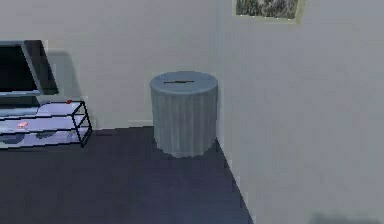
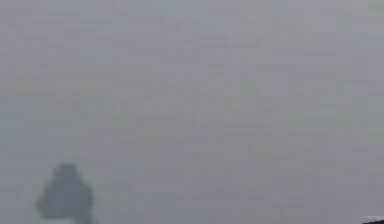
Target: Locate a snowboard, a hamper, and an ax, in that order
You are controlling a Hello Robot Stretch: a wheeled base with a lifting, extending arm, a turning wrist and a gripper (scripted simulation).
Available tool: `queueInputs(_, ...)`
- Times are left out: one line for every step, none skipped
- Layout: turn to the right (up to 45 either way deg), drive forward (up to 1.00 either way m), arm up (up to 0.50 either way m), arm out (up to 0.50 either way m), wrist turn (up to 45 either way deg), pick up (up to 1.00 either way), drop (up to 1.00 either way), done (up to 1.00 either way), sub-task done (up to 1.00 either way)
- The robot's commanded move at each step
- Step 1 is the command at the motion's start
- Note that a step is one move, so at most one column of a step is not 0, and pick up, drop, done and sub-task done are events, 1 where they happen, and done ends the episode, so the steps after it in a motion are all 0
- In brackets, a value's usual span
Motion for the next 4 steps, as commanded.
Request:
queueInputs(0.0, 0.2, 0.0, 0.0, 0.0, 0.0, 0.0, 0.0, 0.0)
queueInputs(-45.0, 0.0, 0.0, 0.0, 0.0, 0.0, 0.0, 0.0, 0.0)
queueInputs(-42.0, 0.0, 0.0, 0.0, 0.0, 0.0, 0.0, 0.0, 0.0)
queueInputs(0.0, 0.8, 0.0, 0.0, 0.0, 0.0, 0.0, 0.0, 0.0)
